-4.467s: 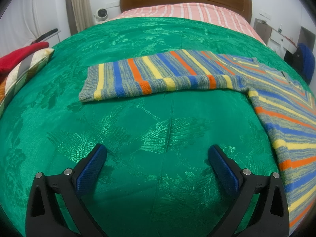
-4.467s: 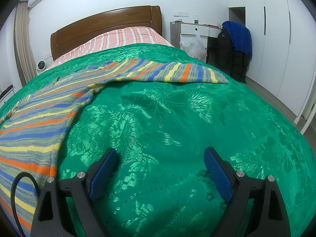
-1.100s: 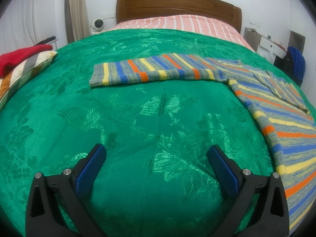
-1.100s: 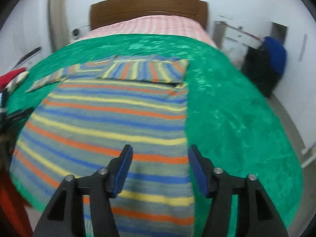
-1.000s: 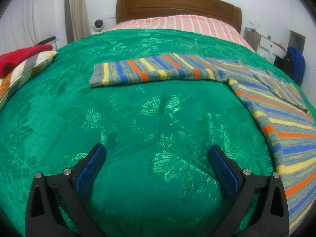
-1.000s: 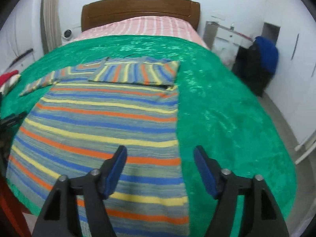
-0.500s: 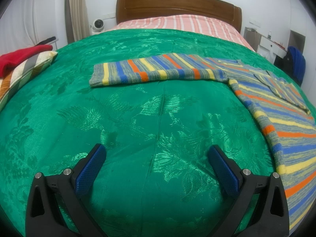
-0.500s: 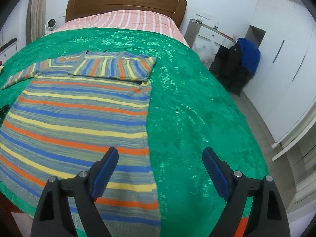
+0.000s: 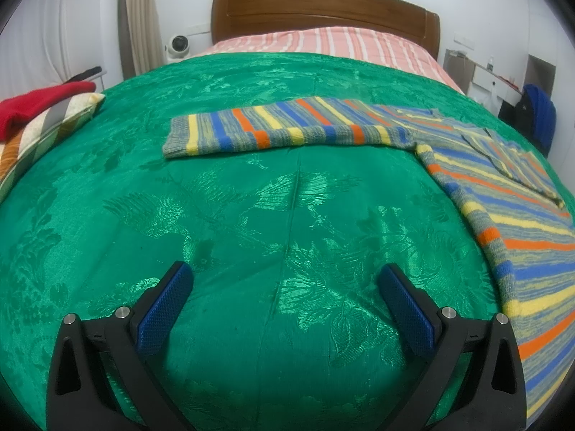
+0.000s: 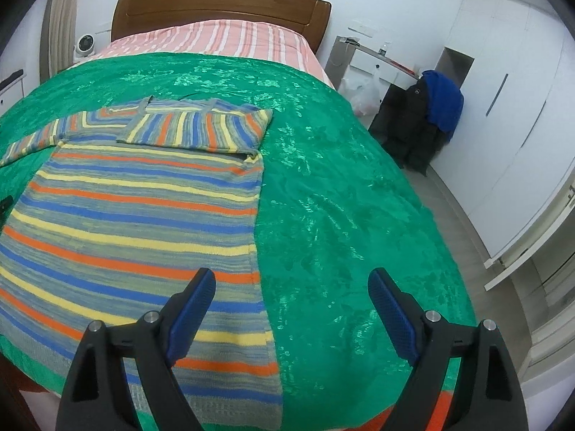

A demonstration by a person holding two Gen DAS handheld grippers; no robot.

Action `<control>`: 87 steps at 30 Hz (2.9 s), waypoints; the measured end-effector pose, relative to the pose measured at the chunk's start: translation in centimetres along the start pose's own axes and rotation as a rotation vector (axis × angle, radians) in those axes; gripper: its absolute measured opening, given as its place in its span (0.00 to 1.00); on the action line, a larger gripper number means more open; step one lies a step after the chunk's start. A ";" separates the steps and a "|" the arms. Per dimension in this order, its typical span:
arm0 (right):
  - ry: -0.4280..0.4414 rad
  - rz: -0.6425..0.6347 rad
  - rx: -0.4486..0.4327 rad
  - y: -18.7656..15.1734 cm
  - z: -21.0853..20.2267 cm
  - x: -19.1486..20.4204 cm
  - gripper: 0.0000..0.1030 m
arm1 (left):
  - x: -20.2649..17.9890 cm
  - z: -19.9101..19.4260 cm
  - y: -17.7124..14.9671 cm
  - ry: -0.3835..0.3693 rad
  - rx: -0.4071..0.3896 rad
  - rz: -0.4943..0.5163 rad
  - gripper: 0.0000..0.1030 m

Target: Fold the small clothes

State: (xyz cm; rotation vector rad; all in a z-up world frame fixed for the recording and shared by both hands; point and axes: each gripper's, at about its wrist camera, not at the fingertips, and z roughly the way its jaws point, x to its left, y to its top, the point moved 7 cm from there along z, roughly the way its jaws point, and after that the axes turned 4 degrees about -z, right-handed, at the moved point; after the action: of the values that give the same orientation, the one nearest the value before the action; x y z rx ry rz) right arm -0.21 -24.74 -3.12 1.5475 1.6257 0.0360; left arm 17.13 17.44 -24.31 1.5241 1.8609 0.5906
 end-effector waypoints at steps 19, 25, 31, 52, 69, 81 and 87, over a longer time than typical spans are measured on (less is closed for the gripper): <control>0.009 -0.004 0.023 -0.3 -0.1 0.3 0.84 | 0.0 0.0 0.0 0.000 0.000 -0.001 1.00; 0.009 -0.006 0.025 -0.4 -0.1 0.4 0.84 | 0.0 0.0 0.0 -0.001 0.000 -0.001 1.00; 0.006 -0.007 0.028 -0.5 -0.1 0.4 0.84 | 0.0 0.0 0.0 0.000 0.000 -0.001 1.00; 0.184 0.015 -0.058 1.4 -0.8 3.7 0.84 | 9.2 4.7 12.3 0.044 0.212 -0.221 0.98; 0.219 0.032 -0.034 -1.7 1.1 3.4 0.84 | -8.8 0.4 23.8 -0.105 0.051 0.067 0.04; 0.238 0.084 -0.016 -3.7 1.9 2.0 0.84 | -33.2 2.9 14.4 -0.377 0.227 0.379 0.72; 0.255 0.135 -0.003 -4.3 2.8 0.8 0.84 | -25.0 4.3 17.6 -0.366 0.216 0.155 0.73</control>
State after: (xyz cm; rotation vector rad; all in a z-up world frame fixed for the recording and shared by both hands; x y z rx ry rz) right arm -1.89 -26.54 -7.72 1.7027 1.7102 0.3207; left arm 34.95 -3.21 -9.89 1.7911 1.5727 0.1626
